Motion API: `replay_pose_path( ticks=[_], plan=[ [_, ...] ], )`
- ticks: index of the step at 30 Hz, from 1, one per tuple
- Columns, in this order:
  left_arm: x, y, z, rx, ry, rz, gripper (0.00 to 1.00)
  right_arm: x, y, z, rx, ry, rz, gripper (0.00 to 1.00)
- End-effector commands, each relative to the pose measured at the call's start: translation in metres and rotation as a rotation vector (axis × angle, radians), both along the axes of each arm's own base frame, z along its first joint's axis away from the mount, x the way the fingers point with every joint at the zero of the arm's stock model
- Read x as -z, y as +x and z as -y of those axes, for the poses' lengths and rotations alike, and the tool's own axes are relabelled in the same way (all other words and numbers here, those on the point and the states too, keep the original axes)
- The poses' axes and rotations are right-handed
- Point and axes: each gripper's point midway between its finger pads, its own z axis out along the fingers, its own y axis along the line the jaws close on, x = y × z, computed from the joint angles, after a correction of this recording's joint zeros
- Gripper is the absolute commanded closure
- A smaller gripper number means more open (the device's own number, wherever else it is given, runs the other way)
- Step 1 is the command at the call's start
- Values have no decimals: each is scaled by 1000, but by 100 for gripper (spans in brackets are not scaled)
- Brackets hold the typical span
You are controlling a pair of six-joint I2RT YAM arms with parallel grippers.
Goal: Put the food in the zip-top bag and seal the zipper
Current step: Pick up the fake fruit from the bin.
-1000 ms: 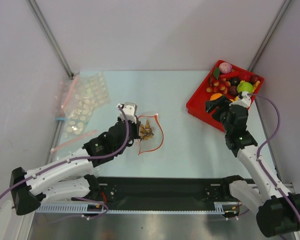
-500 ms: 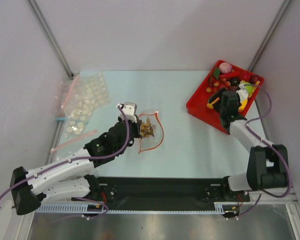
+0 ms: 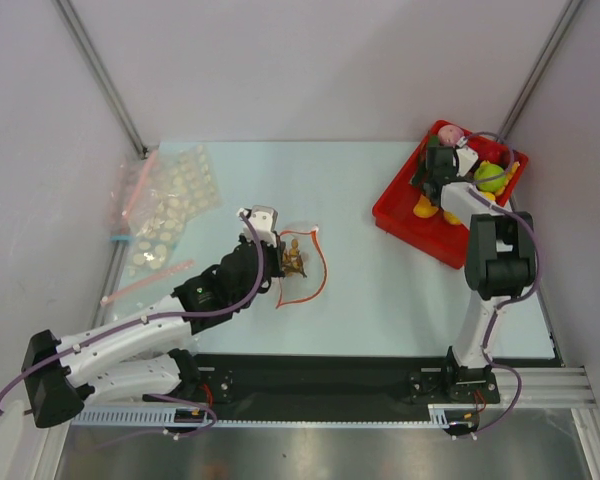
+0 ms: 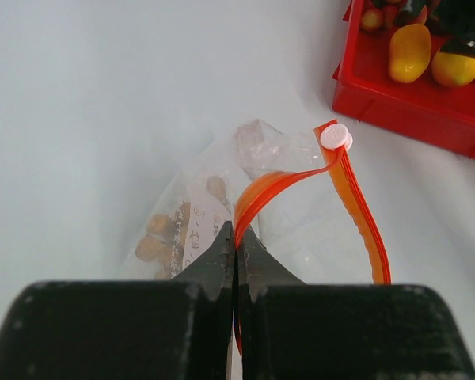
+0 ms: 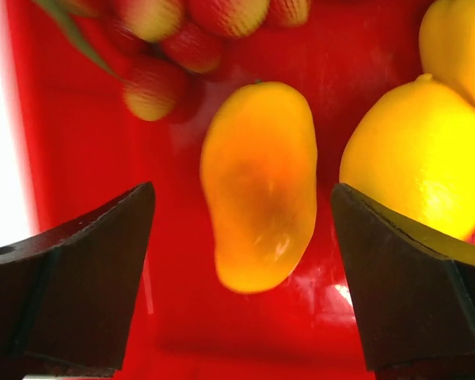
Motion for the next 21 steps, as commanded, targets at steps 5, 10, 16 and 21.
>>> replay_pose_path(
  ticks=[5, 10, 16, 21],
  plan=[
    [-15, 3, 3, 7, -41, 34, 100, 34, 4, 15, 80, -44, -121, 7],
    [-14, 3, 3, 4, -37, 32, 100, 41, 7, 28, 123, -56, -119, 16],
    [-15, 4, 2, 1, -28, 33, 100, 14, 5, 24, 99, -26, -46, 46],
    [-13, 4, 2, 0, -24, 30, 100, -27, -1, -9, -18, 27, 52, 56]
  ],
)
